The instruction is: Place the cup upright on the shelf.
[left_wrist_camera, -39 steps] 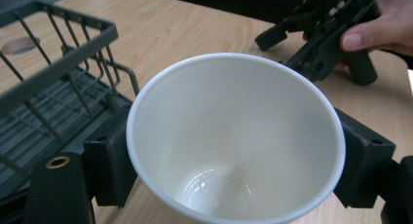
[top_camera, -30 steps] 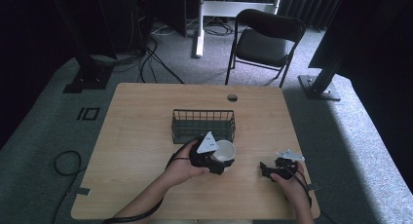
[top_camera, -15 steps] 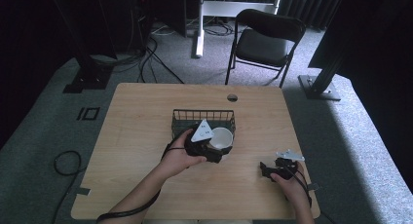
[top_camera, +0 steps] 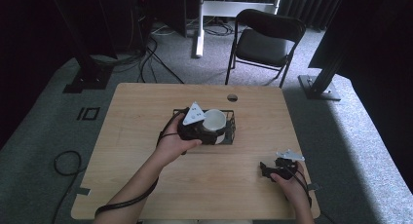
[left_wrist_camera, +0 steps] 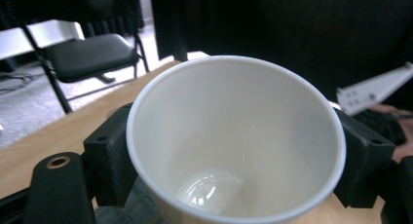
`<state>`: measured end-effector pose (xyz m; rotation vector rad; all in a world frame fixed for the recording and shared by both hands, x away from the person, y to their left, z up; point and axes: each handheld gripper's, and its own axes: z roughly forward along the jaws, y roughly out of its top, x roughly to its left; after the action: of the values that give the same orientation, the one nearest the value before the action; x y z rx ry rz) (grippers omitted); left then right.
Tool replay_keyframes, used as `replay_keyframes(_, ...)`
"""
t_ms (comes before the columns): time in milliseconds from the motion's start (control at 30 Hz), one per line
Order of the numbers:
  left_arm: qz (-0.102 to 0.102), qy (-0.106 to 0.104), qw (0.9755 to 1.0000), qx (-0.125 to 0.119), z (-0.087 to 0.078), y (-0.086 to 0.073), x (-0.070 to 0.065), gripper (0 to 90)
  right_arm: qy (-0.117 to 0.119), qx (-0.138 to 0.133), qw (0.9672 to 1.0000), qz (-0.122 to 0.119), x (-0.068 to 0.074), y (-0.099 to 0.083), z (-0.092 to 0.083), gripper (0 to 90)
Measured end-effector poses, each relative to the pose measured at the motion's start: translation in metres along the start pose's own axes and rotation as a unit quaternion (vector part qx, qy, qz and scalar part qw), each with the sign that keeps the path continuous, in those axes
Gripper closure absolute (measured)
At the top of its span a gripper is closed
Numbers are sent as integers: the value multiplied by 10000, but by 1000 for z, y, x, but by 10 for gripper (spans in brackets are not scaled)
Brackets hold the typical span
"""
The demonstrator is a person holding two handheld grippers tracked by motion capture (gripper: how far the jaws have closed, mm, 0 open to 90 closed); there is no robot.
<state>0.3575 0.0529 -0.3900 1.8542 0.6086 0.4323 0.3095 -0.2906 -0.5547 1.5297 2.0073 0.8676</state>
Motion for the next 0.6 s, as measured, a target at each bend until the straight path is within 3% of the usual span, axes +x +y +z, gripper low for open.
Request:
replay_keyframes(100, -120, 146, 9998, -111, -1, 1, 5, 200, 1, 1, 10000, 3, 0, 0, 0, 105)
replay_keyframes(233, -184, 494, 9984, -188, -1, 1, 10, 200, -1, -4, 10000, -8, 0, 0, 0, 105)
replay_keyframes(400, -373, 968, 9942, -293, 2, 0, 21, 200, -2, -2, 10000, -8, 0, 0, 0, 105)
replay_keyframes(500, -506, 1072, 9922, -397, 3, -4, 25, 200, -3, -3, 10000, -9, 0, 0, 0, 105)
replay_keyframes(600, -597, 1362, 9878, -465, 5, -8, 30, 200, -2, -3, 10000, -9, 0, 0, 0, 105)
